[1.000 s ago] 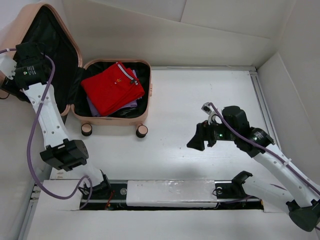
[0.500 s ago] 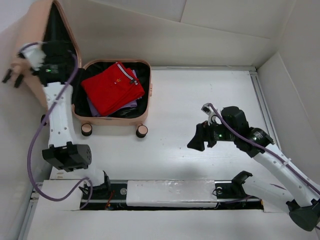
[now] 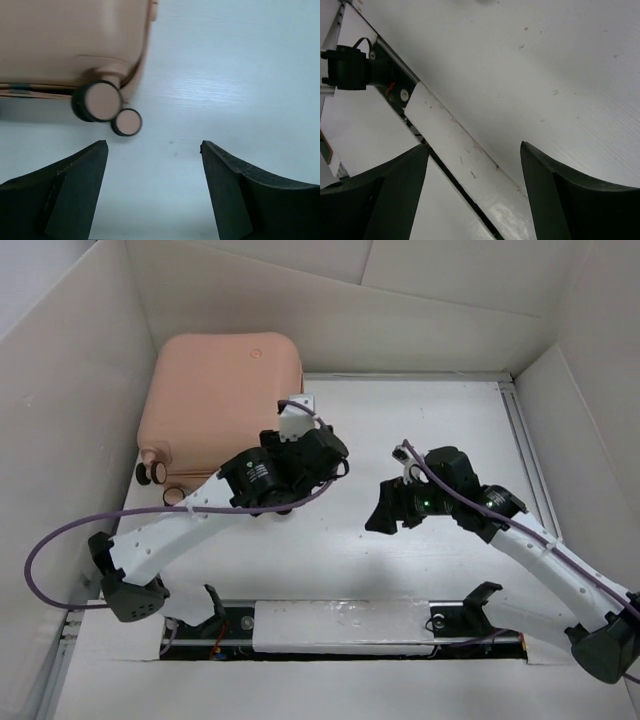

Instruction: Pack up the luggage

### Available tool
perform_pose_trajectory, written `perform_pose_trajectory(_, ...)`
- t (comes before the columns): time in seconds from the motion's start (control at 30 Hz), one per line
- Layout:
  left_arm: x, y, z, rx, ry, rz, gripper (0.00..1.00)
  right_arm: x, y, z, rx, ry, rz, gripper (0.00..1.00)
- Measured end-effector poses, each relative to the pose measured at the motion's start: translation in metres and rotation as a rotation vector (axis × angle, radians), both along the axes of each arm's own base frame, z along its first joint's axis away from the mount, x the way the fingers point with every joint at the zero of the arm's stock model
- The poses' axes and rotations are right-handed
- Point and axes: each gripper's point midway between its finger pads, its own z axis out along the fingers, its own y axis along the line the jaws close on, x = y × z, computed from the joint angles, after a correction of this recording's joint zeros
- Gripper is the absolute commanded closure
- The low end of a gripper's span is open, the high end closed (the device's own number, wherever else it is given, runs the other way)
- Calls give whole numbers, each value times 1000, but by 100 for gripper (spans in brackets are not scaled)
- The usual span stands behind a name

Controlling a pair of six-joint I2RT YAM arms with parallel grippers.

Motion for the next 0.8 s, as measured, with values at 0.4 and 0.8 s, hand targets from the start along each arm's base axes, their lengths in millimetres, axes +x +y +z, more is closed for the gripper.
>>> perform_pose_trajectory(0.4, 127, 64, 121, -228, -252, 327, 31, 28, 6, 32, 5, -68, -93, 76)
perform_pose_trajectory(0.8, 212, 366, 77, -520, -279, 862, 25, 105, 56, 66, 39, -110, -158, 16)
